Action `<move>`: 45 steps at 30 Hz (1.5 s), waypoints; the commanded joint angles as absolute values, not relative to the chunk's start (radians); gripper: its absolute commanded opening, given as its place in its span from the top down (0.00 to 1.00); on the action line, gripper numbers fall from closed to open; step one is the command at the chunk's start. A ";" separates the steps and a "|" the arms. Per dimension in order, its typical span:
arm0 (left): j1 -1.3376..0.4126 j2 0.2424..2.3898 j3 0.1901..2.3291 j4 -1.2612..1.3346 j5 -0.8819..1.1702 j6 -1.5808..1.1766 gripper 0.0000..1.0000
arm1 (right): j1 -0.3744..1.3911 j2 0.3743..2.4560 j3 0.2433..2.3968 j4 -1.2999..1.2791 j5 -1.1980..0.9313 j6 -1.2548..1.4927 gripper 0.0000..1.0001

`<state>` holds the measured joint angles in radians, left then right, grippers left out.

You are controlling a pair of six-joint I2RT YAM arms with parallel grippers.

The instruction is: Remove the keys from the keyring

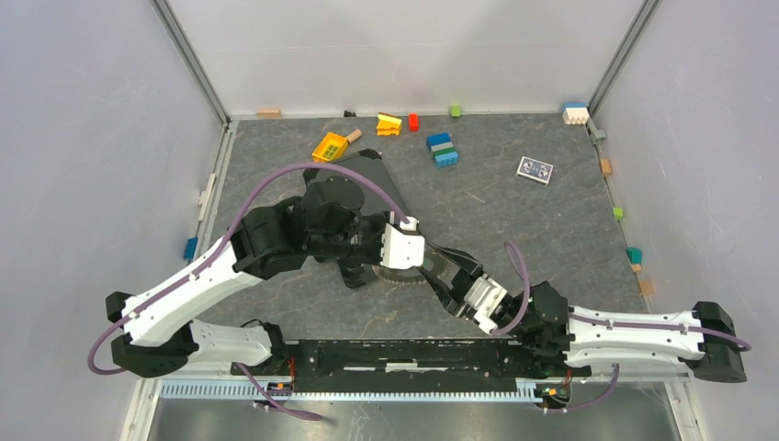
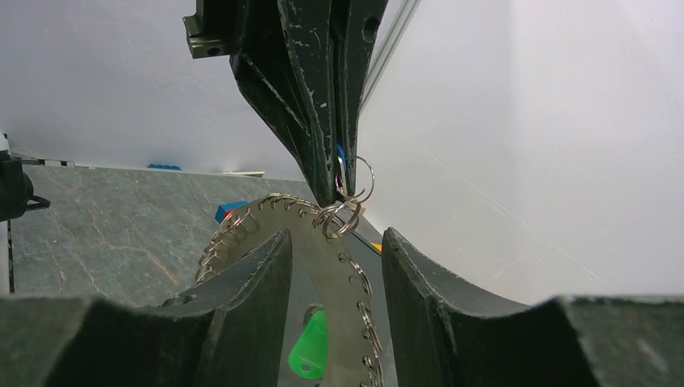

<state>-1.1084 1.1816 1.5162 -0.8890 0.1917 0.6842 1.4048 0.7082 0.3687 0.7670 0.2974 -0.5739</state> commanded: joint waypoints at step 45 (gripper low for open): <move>-1.114 1.141 1.509 -0.857 0.270 0.704 0.98 | 1.403 0.744 0.424 0.861 0.366 -0.527 1.00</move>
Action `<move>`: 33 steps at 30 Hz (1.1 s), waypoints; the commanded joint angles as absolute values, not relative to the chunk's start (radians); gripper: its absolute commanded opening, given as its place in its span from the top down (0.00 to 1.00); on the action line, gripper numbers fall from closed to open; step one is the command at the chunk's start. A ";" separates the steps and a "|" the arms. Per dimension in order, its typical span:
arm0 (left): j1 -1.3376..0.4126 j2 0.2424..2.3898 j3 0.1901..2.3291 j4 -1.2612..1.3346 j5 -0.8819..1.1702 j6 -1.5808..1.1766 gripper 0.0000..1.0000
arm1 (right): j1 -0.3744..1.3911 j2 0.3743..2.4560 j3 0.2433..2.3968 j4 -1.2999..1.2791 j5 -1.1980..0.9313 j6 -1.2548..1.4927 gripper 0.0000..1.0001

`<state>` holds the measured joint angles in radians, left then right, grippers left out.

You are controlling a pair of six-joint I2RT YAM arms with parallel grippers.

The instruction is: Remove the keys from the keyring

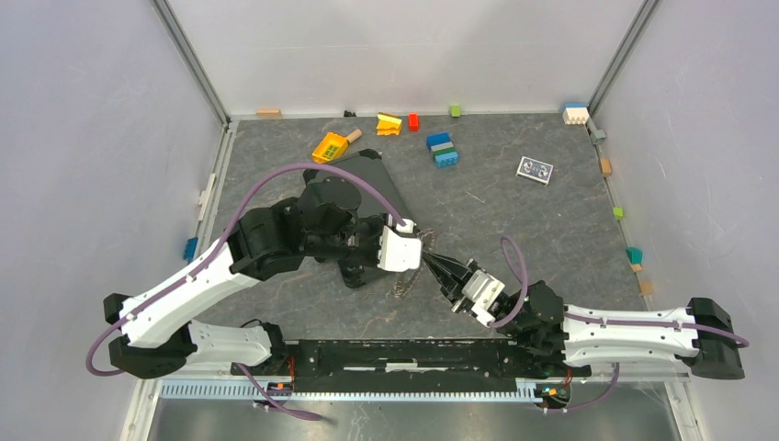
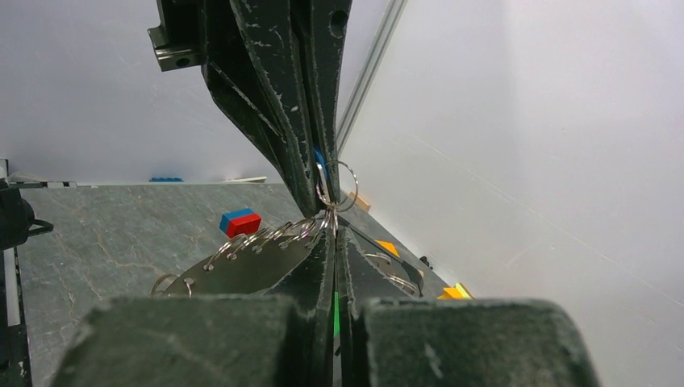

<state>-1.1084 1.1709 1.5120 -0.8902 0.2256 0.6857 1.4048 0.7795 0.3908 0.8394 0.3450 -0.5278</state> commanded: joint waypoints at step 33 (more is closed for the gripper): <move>-1.114 1.185 1.482 -0.857 0.272 0.724 0.98 | 1.404 0.648 0.407 0.846 0.324 -0.541 1.00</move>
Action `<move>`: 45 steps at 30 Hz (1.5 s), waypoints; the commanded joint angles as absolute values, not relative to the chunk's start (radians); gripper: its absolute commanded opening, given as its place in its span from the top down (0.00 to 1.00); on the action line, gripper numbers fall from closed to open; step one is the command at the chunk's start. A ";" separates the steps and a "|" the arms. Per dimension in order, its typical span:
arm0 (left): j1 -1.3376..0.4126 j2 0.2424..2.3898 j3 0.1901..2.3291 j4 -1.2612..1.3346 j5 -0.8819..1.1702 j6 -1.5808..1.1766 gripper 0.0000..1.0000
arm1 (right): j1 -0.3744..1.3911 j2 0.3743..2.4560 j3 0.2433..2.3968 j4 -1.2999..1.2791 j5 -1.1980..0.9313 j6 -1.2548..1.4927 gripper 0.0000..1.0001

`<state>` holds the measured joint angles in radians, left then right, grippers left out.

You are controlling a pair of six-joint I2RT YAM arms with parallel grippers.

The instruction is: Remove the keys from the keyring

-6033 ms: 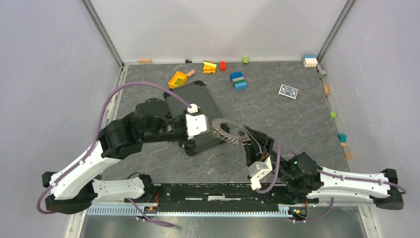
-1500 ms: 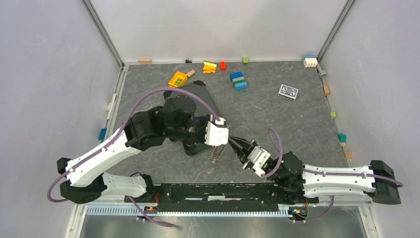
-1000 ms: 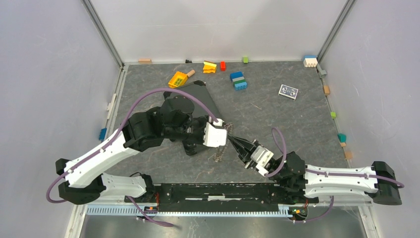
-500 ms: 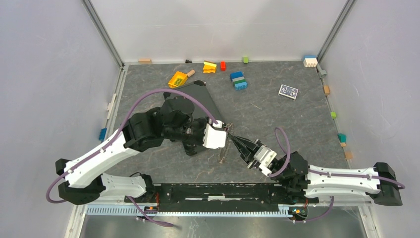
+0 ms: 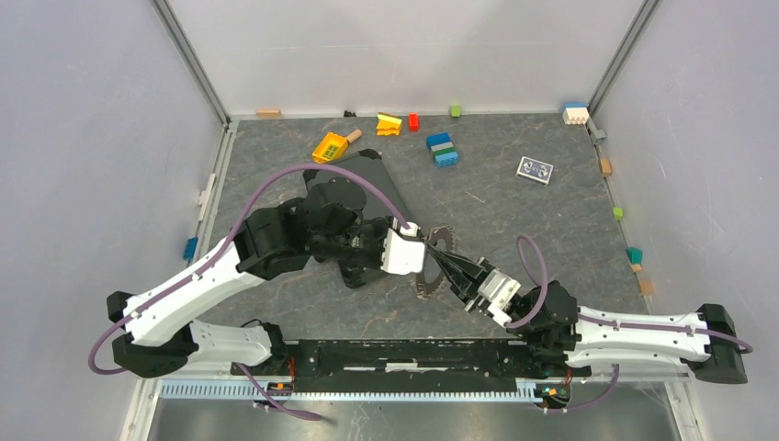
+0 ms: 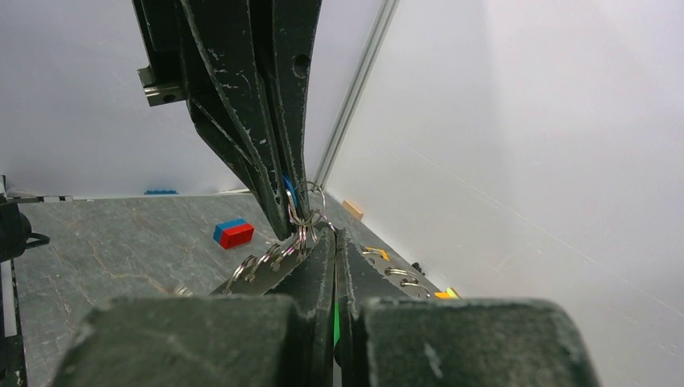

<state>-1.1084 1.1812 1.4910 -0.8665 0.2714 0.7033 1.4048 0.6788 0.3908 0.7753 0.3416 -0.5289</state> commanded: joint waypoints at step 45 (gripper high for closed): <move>-1.113 1.117 1.388 -0.683 0.175 0.723 0.98 | 1.426 0.618 0.430 0.672 0.260 -0.447 0.73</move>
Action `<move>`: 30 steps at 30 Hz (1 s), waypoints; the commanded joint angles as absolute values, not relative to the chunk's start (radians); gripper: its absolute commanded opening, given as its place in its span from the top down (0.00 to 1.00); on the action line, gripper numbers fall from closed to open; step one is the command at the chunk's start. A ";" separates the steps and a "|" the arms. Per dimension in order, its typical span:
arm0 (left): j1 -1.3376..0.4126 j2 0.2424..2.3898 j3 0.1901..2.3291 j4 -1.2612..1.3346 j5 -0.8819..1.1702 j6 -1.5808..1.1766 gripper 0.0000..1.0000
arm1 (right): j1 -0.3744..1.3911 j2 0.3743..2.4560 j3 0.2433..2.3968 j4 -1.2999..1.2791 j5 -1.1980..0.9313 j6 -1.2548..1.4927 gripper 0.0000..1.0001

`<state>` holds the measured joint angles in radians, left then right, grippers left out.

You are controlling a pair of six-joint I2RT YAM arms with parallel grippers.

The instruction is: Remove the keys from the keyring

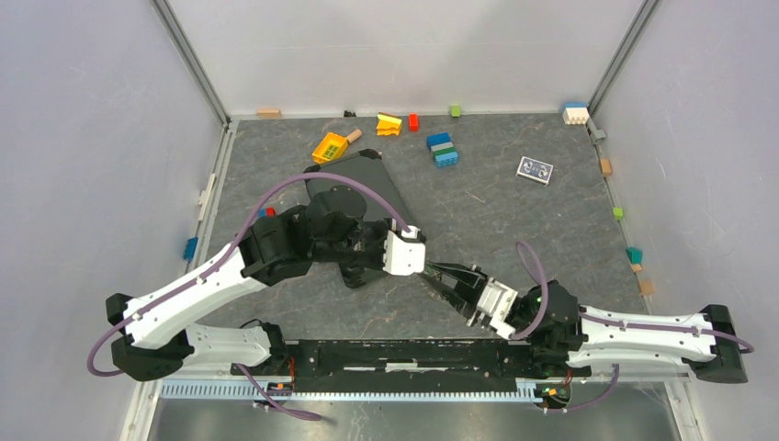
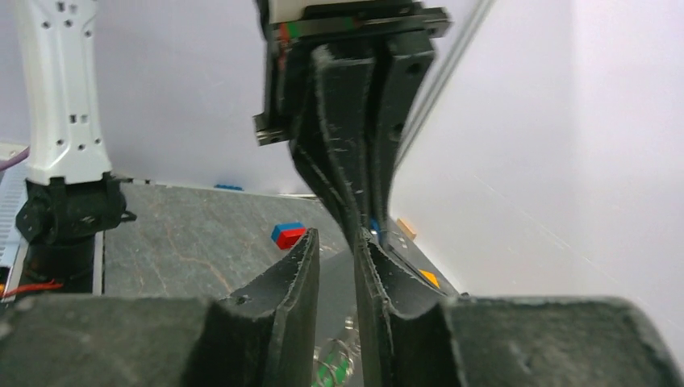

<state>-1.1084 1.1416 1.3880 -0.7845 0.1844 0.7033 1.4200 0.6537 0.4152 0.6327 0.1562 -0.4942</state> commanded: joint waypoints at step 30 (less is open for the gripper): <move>-1.108 0.884 1.012 -0.108 0.183 0.778 0.98 | 1.425 0.679 0.724 0.307 0.384 -0.184 0.70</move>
<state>-1.1084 0.9157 1.0153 -0.2543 0.1608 0.7292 1.4200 0.6739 0.6827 0.3130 0.3676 -0.2054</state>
